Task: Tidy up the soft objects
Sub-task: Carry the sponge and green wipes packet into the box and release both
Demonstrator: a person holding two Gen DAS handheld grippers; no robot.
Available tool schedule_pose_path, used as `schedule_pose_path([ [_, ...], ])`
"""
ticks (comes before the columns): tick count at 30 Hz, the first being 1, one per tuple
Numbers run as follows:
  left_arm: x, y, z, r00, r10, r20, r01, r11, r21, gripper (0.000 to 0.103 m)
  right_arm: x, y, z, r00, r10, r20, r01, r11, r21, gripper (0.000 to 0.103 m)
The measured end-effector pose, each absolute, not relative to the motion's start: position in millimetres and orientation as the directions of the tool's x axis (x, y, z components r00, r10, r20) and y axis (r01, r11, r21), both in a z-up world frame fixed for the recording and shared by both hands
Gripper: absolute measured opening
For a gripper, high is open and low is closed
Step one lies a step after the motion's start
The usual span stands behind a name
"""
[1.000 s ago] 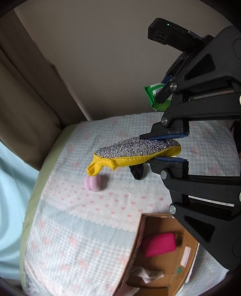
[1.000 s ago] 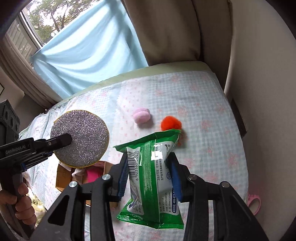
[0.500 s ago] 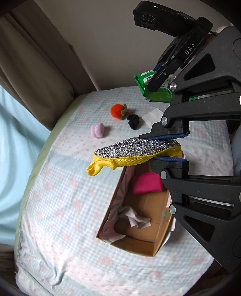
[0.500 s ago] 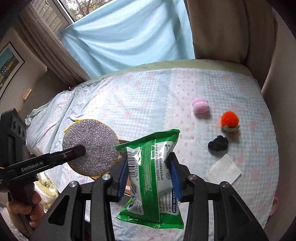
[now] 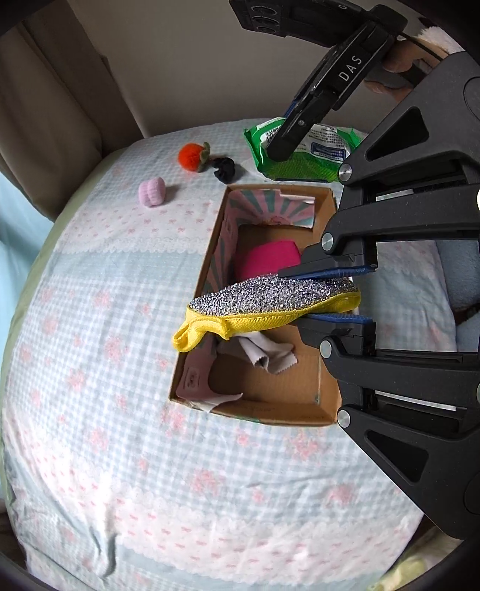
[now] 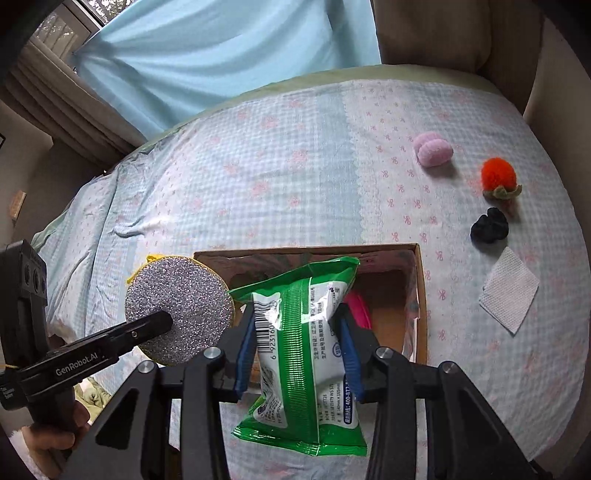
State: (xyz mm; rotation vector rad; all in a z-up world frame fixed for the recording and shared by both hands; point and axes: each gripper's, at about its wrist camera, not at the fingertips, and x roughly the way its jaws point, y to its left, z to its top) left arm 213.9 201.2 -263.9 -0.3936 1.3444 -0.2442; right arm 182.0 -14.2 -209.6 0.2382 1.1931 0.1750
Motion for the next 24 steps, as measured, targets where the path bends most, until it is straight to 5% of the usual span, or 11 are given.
schedule_pose_path([
  [24, 242.7, 157.0, -352.8, 0.097, -0.141, -0.985, 0.258, 0.96, -0.112, 0.013, 221.7, 4.5, -324.5, 0.201, 0.205, -0.958, 0.124, 0.965, 0.233, 0.038],
])
